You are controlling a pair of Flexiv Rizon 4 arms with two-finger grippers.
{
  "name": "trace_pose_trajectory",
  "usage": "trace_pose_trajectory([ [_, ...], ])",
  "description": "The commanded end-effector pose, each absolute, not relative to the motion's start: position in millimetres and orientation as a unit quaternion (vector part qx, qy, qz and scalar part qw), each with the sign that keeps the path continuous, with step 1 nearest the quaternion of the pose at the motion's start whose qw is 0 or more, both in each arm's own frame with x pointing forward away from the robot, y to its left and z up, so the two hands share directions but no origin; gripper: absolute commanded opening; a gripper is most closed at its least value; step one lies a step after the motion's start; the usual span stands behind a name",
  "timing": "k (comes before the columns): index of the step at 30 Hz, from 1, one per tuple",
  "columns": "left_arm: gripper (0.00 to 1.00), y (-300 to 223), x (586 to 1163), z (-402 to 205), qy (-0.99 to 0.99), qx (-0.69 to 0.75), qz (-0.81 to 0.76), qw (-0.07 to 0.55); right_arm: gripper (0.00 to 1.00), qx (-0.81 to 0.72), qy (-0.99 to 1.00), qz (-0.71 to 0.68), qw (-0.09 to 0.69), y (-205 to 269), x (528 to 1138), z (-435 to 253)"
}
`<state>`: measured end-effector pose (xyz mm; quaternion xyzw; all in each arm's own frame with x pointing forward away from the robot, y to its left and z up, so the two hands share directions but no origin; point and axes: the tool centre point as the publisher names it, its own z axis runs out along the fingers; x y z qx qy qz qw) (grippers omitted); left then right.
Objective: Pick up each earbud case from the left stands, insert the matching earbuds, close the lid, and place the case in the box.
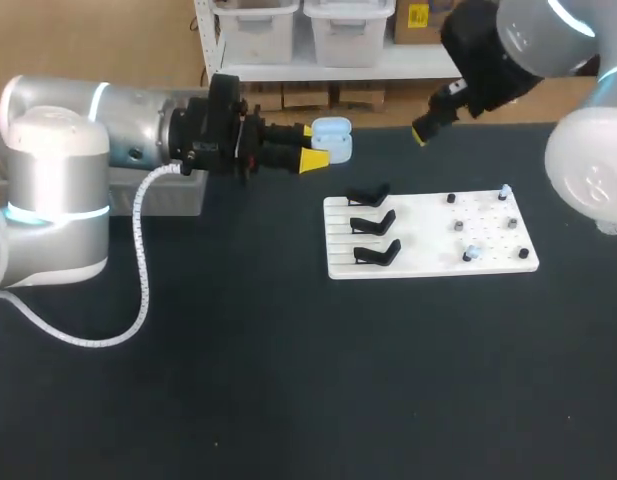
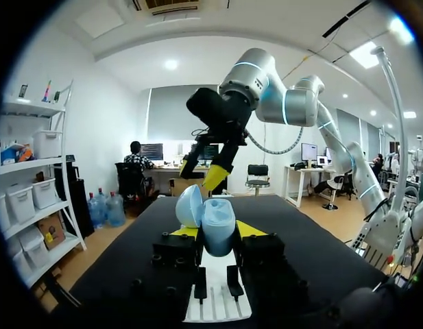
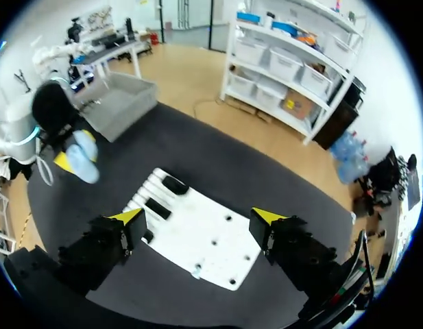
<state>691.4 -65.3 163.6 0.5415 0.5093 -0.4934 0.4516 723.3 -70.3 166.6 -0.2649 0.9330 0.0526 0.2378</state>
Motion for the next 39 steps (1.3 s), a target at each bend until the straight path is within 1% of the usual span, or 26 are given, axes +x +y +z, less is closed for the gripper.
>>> trace_pose_trajectory([
  [1,0.00,-66.8,683.9,161.9,0.509,0.542,-0.490,0.455,1.00,-0.250,0.940,0.016,0.231,-83.5,724.9,154.6],
  [9,0.00,-69.9,679.3,157.5,0.510,0.543,-0.494,0.450,1.00,-0.249,0.950,0.005,0.189,-115.0,727.7,128.3],
  [18,0.00,-72.8,677.2,153.8,0.503,0.550,-0.507,0.433,1.00,-0.247,0.958,0.002,0.149,-138.7,725.6,97.2],
  [29,0.00,-80.7,679.8,152.5,0.489,0.566,-0.526,0.405,1.00,-0.249,0.960,-0.003,0.129,-149.7,729.4,80.5],
  [39,0.00,-82.2,680.1,152.9,0.490,0.566,-0.526,0.403,1.00,-0.245,0.963,-0.009,0.115,-162.9,738.4,65.5],
])
